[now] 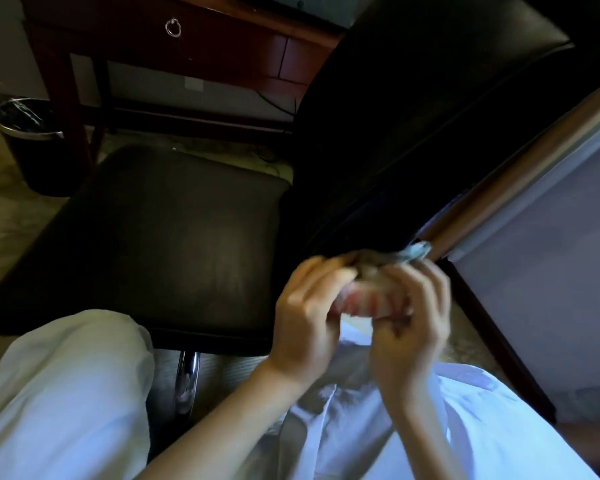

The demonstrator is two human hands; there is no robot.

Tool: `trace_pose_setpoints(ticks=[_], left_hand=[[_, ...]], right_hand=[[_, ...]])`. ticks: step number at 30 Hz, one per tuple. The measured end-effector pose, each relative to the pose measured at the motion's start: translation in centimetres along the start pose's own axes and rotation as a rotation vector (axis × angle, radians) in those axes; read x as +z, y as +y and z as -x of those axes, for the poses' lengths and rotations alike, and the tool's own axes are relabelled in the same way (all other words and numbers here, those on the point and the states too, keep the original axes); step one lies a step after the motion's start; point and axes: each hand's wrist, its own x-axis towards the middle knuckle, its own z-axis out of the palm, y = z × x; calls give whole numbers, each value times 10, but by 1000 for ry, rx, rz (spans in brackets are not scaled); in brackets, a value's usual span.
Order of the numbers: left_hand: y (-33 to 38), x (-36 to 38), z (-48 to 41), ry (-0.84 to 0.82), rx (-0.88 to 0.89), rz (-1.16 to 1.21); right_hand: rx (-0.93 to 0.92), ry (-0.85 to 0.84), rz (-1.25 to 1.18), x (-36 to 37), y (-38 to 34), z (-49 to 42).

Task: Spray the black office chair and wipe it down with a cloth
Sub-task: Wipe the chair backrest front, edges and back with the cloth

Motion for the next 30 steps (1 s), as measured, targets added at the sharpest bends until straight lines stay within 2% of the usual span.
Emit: trace_pose_setpoints(ticks=[5,8,13,18,21,25,30], left_hand=[[54,-16,-77,0,133,112],[67,-20,-109,-27,199,152],[39,-19,-74,-73,128,161],[-25,-14,10,-107,6,53],[-53,-7,55,-130,-107,-13],[-78,7,93,-156,-276,-66],[-92,19,117,-185,-401,-90]], right_hand=[[-183,104,81,-41,-44,-77],[-222,138,127,-54,-57,-102],[-191,90,113,-38,-37,-71],[-51,-57,47,0,5,15],[122,-32,-11,32,23,73],[355,24,40,66,39,119],[419,-95,83,73,53,138]])
